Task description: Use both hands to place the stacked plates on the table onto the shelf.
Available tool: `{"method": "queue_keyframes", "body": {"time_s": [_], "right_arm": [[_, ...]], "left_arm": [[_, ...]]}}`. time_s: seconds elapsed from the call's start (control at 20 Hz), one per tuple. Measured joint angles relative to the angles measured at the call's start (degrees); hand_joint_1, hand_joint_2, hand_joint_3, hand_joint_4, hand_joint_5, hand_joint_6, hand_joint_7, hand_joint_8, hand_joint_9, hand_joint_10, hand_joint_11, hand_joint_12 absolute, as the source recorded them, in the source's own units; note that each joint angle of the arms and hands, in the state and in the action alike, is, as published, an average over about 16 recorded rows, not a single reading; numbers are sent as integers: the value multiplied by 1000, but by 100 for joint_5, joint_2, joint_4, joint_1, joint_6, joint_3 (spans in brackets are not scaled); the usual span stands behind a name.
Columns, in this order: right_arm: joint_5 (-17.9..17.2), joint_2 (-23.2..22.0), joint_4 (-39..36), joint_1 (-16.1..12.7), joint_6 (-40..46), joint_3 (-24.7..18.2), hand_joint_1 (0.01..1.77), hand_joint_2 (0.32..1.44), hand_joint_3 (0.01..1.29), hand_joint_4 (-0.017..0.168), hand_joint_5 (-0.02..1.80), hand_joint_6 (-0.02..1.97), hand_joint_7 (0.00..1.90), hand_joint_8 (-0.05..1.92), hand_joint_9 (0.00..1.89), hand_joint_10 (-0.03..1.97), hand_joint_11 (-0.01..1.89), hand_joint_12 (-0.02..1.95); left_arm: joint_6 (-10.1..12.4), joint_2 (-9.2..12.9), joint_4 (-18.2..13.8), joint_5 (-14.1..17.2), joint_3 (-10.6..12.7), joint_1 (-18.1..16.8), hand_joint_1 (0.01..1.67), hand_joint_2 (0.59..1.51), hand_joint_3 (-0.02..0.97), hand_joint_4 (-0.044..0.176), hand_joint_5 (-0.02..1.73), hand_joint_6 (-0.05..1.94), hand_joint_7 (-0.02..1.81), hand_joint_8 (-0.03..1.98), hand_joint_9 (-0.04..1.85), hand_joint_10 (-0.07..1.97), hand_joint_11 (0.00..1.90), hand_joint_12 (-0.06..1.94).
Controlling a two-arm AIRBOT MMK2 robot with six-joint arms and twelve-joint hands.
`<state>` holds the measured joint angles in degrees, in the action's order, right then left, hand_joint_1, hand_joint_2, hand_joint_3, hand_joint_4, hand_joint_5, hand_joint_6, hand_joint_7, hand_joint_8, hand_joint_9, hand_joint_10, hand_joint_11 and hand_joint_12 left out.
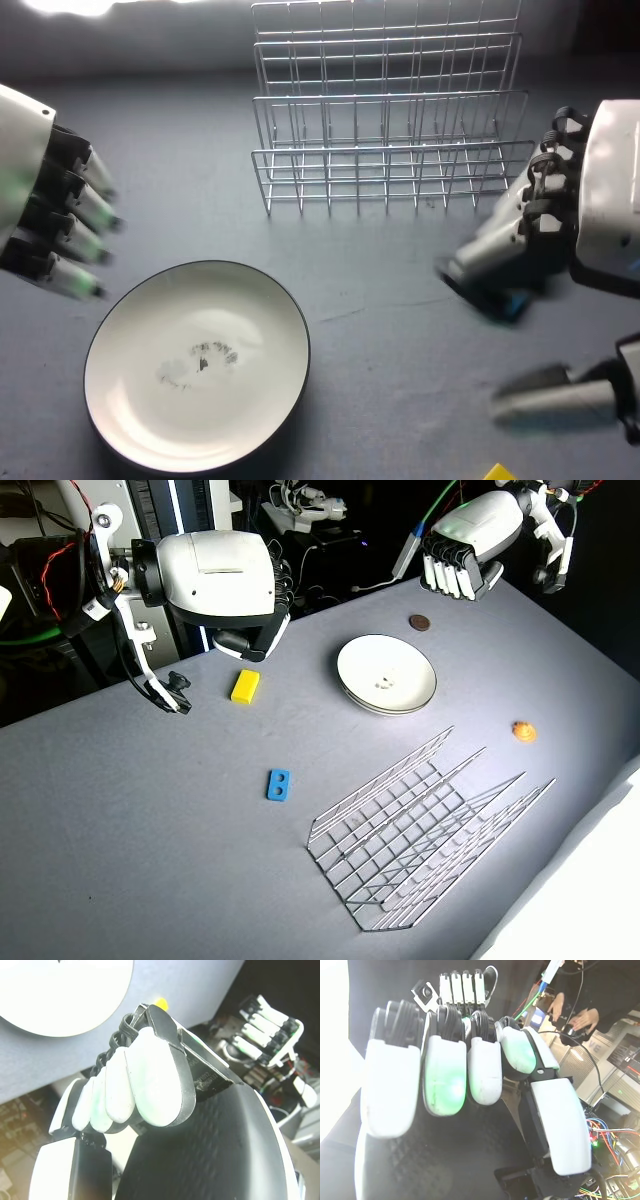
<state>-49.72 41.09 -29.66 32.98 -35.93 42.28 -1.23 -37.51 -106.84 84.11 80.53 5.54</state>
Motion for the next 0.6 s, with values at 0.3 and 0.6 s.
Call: {"method": "queue_keyframes", "body": {"time_s": [0.3, 0.6], "right_arm": [[2, 0, -2, 6, 0, 0, 451, 1030, 32, 2, 228, 242, 289, 232, 298, 238, 354, 207], [2, 0, 0, 11, 1, 0, 783, 971, 15, 1, 31, 31, 29, 11, 30, 8, 50, -4]], "left_arm": [[4, -6, 3, 2, 51, 0, 25, 1075, 30, 3, 227, 194, 238, 155, 231, 152, 263, 197], [-5, -11, 31, 22, 128, -6, 21, 1079, 13, 3, 85, 3, 82, 1, 73, 5, 55, 66]]}}
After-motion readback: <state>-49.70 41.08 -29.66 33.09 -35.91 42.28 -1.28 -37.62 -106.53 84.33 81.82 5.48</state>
